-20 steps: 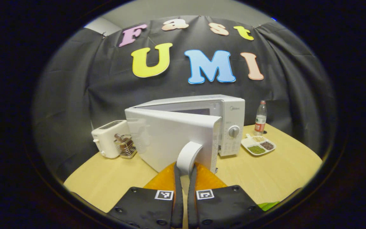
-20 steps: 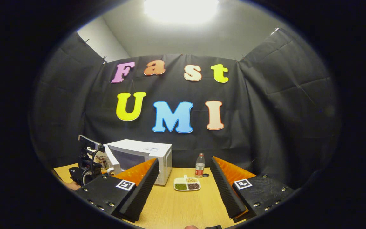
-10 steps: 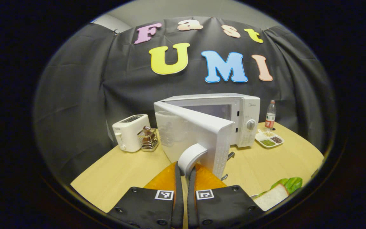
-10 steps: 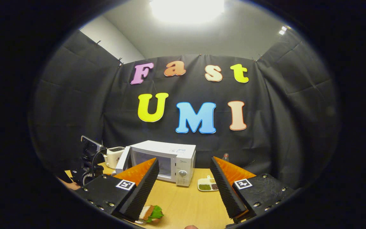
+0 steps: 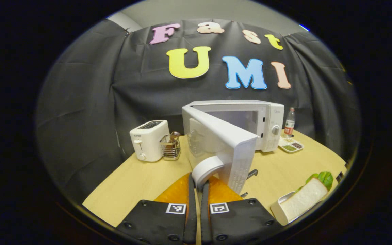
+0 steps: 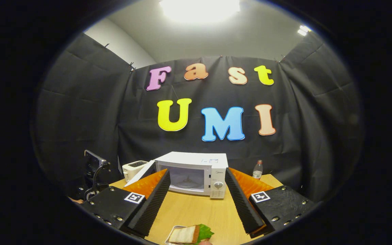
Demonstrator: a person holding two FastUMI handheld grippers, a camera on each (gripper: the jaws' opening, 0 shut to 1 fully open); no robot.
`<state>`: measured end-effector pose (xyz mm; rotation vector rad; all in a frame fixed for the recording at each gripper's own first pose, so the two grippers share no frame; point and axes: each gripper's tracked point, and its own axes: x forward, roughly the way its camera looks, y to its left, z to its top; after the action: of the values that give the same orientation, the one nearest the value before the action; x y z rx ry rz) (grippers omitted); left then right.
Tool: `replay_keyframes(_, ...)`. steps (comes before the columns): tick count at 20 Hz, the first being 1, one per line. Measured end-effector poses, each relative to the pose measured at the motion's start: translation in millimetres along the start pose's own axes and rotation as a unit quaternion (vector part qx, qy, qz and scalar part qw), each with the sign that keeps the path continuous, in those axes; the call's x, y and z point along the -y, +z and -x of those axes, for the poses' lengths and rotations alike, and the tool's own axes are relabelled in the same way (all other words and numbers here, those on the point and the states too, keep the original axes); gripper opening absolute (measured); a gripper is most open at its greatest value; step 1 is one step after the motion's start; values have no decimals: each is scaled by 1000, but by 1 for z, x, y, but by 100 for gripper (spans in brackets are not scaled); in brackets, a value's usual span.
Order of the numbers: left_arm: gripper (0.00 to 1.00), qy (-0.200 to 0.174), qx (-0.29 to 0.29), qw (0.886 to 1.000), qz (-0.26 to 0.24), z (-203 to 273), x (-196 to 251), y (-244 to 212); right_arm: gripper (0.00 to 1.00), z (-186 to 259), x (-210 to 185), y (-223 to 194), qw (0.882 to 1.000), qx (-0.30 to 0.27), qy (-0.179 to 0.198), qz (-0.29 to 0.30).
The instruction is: Open the microwave oven with the left hand, put the food in, and close the microwave oven.
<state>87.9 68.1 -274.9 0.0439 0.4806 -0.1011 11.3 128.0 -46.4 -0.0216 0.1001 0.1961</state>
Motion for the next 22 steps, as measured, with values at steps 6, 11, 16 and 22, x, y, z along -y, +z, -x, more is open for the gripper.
replay_keyframes(6,10,-31,7,999,1,2,-30,-3,98,-11,-32,-2,1000,1,-13,2)
replay_keyframes(11,12,-49,6,999,1,3,-53,-6,98,-19,-51,-6,1000,-5,-18,-7)
replay_keyframes(16,24,-39,-1,999,34,11,-74,-12,98,-23,-58,-7,1000,-11,-7,-7)
replay_keyframes(22,41,27,17,999,35,57,-103,0,97,-30,-48,-12,999,-26,15,-11)
